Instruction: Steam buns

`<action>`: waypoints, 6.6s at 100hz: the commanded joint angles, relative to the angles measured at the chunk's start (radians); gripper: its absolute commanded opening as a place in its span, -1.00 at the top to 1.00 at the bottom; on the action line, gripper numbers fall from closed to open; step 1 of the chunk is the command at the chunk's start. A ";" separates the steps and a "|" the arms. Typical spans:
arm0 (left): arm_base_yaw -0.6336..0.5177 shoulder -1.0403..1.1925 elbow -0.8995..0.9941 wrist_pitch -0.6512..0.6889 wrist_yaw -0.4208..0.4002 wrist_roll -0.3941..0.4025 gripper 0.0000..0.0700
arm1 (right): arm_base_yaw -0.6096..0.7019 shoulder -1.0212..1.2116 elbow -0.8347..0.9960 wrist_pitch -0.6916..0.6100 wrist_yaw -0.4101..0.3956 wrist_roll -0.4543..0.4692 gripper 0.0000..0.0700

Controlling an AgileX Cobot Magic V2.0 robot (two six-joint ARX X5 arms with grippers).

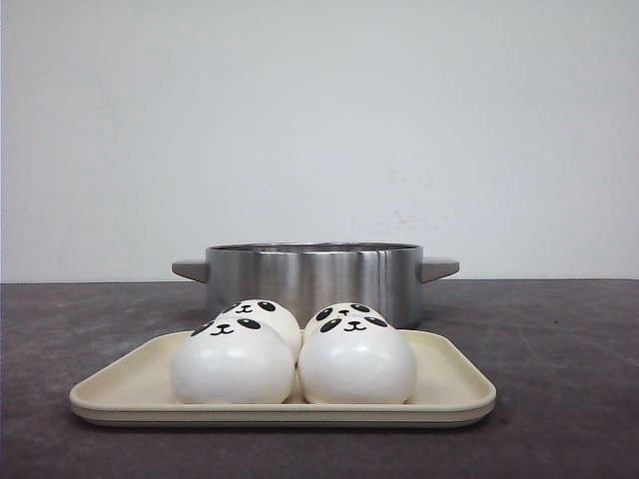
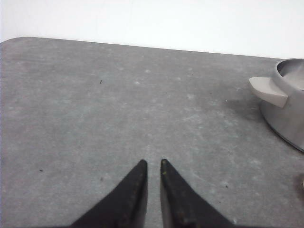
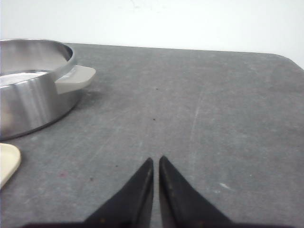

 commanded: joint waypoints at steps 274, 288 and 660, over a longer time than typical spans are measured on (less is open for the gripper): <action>-0.303 0.433 0.819 -0.365 0.286 -0.093 -0.61 | 0.532 1.827 1.276 -0.504 -0.126 0.401 -0.41; -0.304 0.433 0.819 -0.383 0.285 -0.093 -0.61 | 0.520 1.843 1.276 -0.487 -0.093 0.401 -0.41; -0.349 0.785 0.820 -0.518 0.286 -0.027 -1.00 | 0.631 1.485 1.880 -0.620 0.263 0.056 0.96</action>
